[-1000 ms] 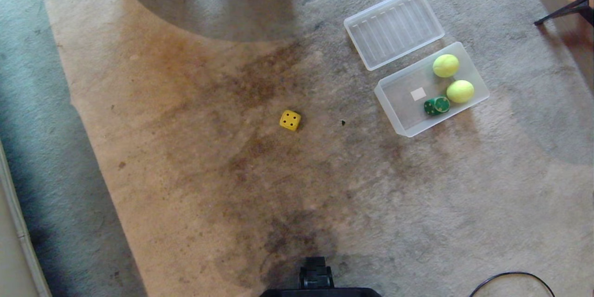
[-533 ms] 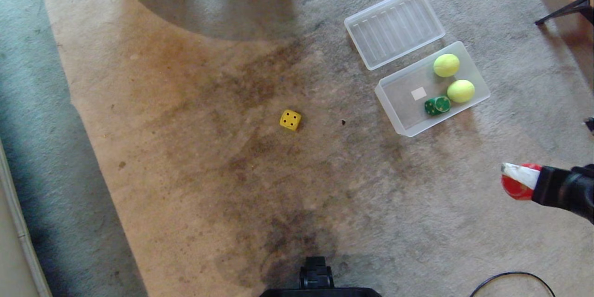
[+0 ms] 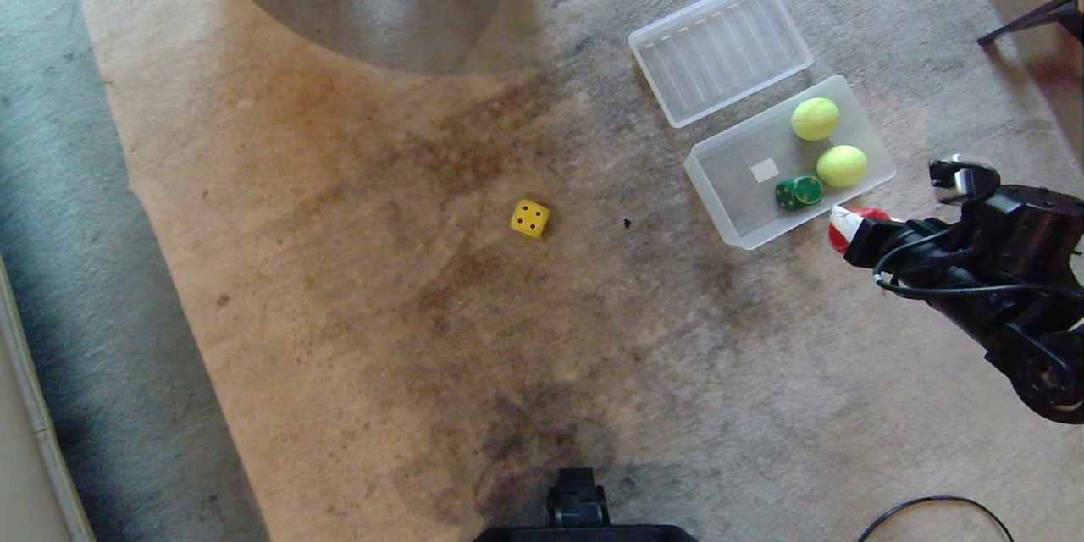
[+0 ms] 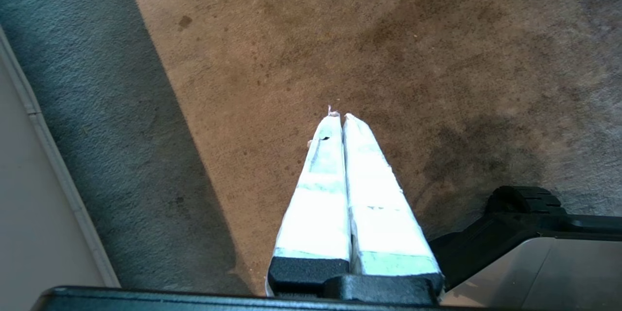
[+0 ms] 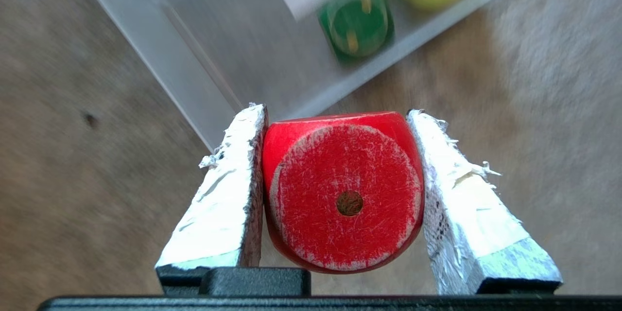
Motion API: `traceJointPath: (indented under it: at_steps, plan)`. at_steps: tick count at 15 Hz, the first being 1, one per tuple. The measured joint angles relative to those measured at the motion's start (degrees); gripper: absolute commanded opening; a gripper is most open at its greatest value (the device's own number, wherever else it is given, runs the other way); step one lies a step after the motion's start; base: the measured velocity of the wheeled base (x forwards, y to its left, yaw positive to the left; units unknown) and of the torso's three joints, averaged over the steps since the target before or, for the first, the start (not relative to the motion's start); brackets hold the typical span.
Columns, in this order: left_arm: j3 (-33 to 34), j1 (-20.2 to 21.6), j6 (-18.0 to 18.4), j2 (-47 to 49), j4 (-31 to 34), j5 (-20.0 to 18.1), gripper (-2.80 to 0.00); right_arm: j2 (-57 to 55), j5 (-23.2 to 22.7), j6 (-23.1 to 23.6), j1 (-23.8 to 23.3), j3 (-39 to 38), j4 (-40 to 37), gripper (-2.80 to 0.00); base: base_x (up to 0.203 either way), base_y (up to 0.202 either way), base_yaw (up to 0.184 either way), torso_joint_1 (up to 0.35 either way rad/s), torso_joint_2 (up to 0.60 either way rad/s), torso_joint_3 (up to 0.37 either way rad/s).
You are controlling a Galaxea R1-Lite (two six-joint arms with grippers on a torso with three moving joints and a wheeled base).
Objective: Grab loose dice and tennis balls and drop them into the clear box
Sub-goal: Put the toys in the box
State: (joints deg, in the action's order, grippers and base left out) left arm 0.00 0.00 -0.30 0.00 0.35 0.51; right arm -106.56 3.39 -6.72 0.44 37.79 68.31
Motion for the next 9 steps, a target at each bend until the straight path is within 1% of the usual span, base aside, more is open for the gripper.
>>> traceJointPath:
  at_steps: [2, 3, 6, 7, 9]
  plan:
    - [0.00, -0.02, -0.02, 0.00, 0.00, 0.00, -2.80, -1.70, -0.15, 0.14, -0.02, 0.67, 0.60, -2.80, 0.000, 0.000, 0.000, 0.000, 0.00, 0.000]
    - [0.00, 0.00, 0.00, 0.00, 0.00, 0.00, -2.80, -2.99, -0.40, 0.34, 0.00, 2.44, 1.51, -2.80, 0.000, 0.000, 0.000, 0.000, 0.00, 0.000]
    - [0.00, 0.00, 0.00, 0.00, -0.02, 0.00, -2.80, -10.51, -1.78, 0.63, 0.07, 13.18, 4.21, -2.80, 0.000, 0.000, 0.000, 0.000, 0.00, 0.000]
    - [0.00, 0.00, 0.00, 0.00, 0.00, 0.00, -2.80, -13.26, -2.95, 0.57, 0.11, 17.56, 5.31, 0.00, 0.000, 0.000, 0.000, 0.000, 0.00, 0.000]
    - [0.00, 0.00, -0.02, 0.00, 0.00, -0.02, -2.80, -17.09, -5.07, 0.52, 0.16, 22.34, 6.41, 0.00, 0.000, 0.000, 0.000, 0.000, 0.00, 0.000]
